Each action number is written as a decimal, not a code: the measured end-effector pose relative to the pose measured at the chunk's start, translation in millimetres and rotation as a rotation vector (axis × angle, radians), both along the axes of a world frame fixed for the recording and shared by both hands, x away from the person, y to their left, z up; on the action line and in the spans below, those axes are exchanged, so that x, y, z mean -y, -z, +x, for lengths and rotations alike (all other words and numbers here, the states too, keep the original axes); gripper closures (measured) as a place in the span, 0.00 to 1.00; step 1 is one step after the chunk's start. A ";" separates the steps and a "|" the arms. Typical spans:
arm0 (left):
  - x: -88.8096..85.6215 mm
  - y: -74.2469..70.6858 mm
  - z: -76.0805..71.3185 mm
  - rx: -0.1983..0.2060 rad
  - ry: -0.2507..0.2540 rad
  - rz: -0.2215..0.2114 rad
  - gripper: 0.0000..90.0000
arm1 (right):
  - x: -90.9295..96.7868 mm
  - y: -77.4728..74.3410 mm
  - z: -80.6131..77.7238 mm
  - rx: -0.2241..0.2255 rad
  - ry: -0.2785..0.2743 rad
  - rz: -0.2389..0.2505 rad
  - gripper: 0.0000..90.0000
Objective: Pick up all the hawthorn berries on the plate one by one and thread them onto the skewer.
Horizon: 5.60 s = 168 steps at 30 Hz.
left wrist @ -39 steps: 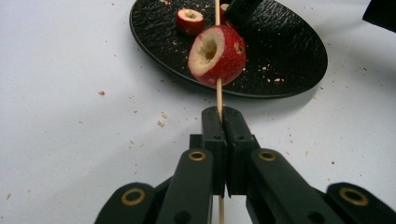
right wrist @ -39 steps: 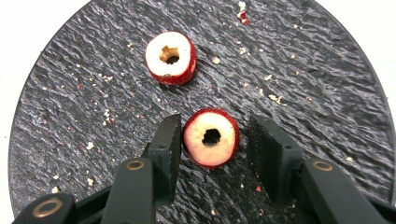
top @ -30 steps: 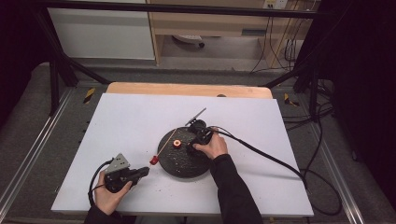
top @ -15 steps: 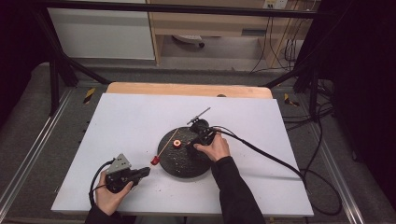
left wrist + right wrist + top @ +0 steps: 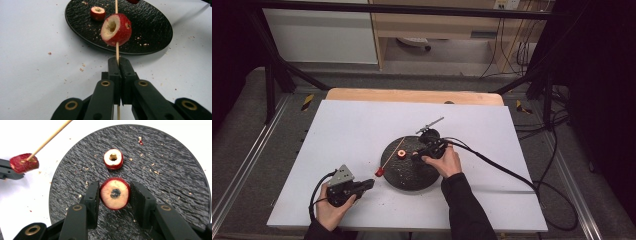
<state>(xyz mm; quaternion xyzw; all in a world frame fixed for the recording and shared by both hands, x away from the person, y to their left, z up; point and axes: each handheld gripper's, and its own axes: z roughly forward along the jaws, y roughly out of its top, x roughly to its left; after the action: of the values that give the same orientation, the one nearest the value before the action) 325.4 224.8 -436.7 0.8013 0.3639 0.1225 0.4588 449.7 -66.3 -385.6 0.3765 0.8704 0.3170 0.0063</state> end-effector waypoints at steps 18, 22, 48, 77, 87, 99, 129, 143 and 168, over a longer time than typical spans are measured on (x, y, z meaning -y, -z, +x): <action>10.5 -8.5 0.2 0.020 0.010 -0.005 0.98 | 40.2 -12.2 -24.2 0.108 0.102 0.255 0.68; 15.1 -10.7 1.0 0.023 0.013 -0.007 0.98 | 45.4 -11.6 -27.6 0.125 0.132 0.311 0.68; 39.4 -22.8 5.9 0.056 0.011 -0.044 0.98 | 70.0 6.2 -43.4 0.223 0.327 0.633 0.69; 57.8 -27.4 7.8 0.094 -0.003 -0.085 0.98 | 70.9 -1.0 -43.8 0.363 0.477 0.888 0.69; 64.3 -26.5 6.1 0.097 0.005 -0.086 0.98 | 73.9 -6.8 -39.0 0.389 0.520 0.953 0.69; 74.2 -27.0 4.2 0.104 0.031 -0.083 0.98 | 74.5 -8.6 -35.2 0.412 0.545 1.001 0.69; 91.9 -36.9 10.7 0.114 0.015 -0.099 0.98 | 70.3 -4.0 -37.5 0.403 0.529 1.013 0.69; 99.9 -40.8 18.2 0.111 0.019 -0.098 0.98 | 72.1 -5.6 -40.9 0.406 0.513 1.001 0.69; 107.5 -48.0 31.3 0.106 0.016 -0.094 0.98 | 64.7 5.1 -50.0 0.341 0.446 0.943 0.69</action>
<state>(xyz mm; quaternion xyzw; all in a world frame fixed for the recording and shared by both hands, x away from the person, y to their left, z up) 356.7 117.3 -388.8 0.7742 0.3379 0.1440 0.5155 399.7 -131.0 -390.7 0.4572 0.5198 0.7203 0.0448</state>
